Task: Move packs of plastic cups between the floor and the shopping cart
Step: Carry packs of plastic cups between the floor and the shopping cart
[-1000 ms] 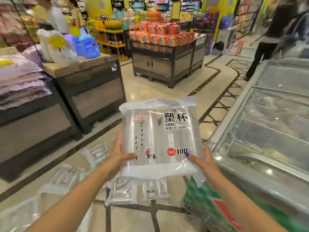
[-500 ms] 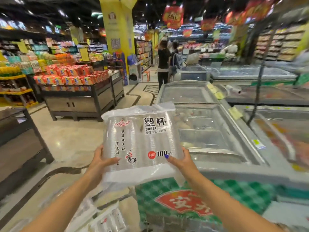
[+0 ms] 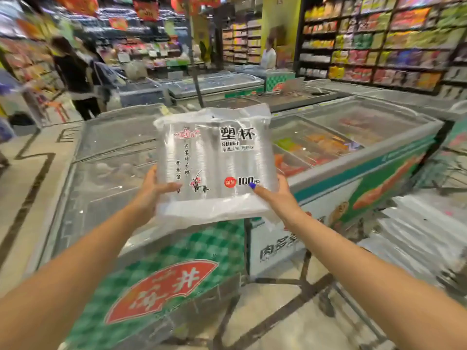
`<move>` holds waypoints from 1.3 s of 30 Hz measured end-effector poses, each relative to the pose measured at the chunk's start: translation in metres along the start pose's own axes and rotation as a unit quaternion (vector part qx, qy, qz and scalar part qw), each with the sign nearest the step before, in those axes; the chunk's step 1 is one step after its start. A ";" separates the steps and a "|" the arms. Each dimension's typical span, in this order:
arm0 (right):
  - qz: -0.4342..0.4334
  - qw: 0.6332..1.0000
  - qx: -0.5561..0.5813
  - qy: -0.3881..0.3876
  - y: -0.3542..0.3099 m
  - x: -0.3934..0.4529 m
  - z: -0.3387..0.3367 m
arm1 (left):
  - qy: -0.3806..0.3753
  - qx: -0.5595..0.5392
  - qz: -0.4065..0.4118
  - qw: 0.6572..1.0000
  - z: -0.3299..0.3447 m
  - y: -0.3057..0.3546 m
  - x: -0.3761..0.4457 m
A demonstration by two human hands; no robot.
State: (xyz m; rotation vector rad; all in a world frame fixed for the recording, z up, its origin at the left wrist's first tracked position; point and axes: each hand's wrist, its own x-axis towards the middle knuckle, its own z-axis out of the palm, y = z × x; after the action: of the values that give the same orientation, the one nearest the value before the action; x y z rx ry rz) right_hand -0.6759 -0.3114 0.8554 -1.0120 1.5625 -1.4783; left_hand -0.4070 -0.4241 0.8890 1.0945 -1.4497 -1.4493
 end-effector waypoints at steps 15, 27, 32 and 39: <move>0.017 0.957 -0.020 0.290 0.052 0.003 -0.396 | -0.348 0.016 -0.006 0.937 0.450 -0.024 0.150; 0.073 0.878 0.007 0.473 0.111 0.050 -0.560 | -0.548 0.078 0.016 0.833 0.745 -0.052 0.272; 0.107 0.841 0.014 0.530 0.129 0.091 -0.610 | -0.592 0.133 0.026 0.795 0.846 -0.051 0.300; 0.171 0.817 0.045 0.549 0.174 0.124 -0.657 | -0.617 0.169 -0.041 0.767 0.932 -0.110 0.334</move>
State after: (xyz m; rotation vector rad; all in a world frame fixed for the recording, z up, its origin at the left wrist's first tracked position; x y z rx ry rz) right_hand -1.3335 -0.1516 0.7181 0.3444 2.2179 -1.9421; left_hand -1.3916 -0.4484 0.7389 0.2399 -2.6499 -2.1674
